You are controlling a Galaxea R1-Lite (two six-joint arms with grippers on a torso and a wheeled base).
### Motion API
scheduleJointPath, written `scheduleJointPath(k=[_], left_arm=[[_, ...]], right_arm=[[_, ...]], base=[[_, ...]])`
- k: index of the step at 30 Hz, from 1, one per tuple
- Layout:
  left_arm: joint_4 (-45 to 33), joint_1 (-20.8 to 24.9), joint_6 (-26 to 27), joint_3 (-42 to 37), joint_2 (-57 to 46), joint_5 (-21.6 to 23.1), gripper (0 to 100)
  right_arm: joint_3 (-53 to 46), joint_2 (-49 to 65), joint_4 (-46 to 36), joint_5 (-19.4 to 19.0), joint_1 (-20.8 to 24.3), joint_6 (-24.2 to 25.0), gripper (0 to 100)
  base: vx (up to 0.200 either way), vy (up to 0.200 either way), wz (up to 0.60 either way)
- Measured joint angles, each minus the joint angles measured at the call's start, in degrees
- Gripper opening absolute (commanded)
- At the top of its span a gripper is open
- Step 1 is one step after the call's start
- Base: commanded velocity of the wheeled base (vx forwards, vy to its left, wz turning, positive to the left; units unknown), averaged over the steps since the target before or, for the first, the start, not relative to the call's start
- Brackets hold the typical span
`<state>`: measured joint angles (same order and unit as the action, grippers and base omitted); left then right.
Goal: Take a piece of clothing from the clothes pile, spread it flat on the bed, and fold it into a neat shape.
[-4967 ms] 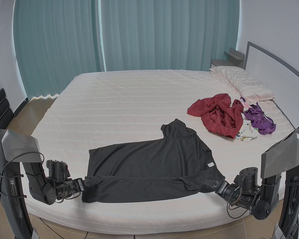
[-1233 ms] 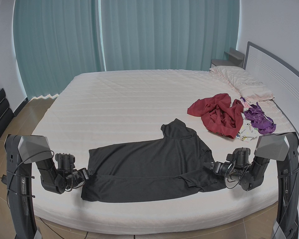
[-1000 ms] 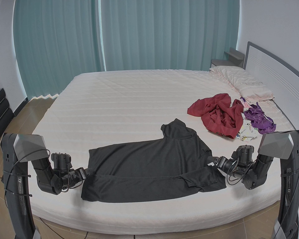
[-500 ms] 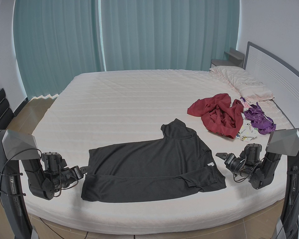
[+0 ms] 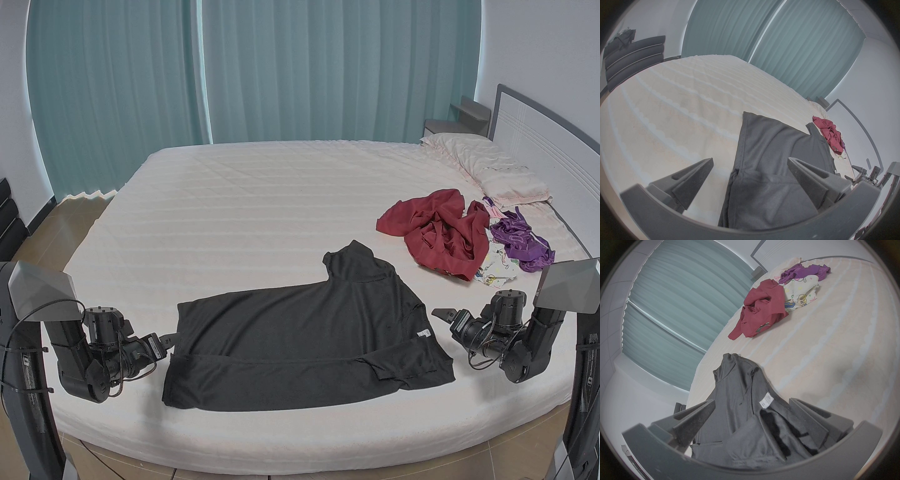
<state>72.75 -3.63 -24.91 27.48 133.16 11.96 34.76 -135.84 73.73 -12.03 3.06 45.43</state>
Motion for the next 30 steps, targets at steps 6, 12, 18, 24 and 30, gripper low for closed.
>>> scheduleJointPath(k=[6, 12, 18, 24, 30], left_arm=[[0.0, -0.16, -0.02, 0.39, 0.37, -0.04, 100], [0.0, -1.05, -0.3, 1.27, 0.59, -0.09, 100], [0.0, -1.33, -0.95, 2.18, 1.16, -0.17, 100], [-0.09, -1.82, -5.58, 4.11, 1.77, -0.17, 100], [-0.2, -0.96, -6.77, 5.99, 3.17, -0.17, 100]], right_arm=[[-0.22, -0.1, 0.09, 0.02, 0.24, -0.15, 100], [-0.22, -0.35, 0.2, 0.07, 0.07, -0.26, 100], [-0.15, -0.93, 0.17, 0.07, 0.24, -0.5, 100], [-0.24, -1.18, 0.2, 0.1, 0.24, -0.55, 100], [-0.22, -1.34, 0.33, 0.13, 0.6, -0.52, 100]], base=[[0.2, 0.0, 0.0], [0.1, 0.0, 0.0], [0.0, 0.0, 0.0], [0.0, 0.0, 0.0], [0.0, 0.0, 0.0]])
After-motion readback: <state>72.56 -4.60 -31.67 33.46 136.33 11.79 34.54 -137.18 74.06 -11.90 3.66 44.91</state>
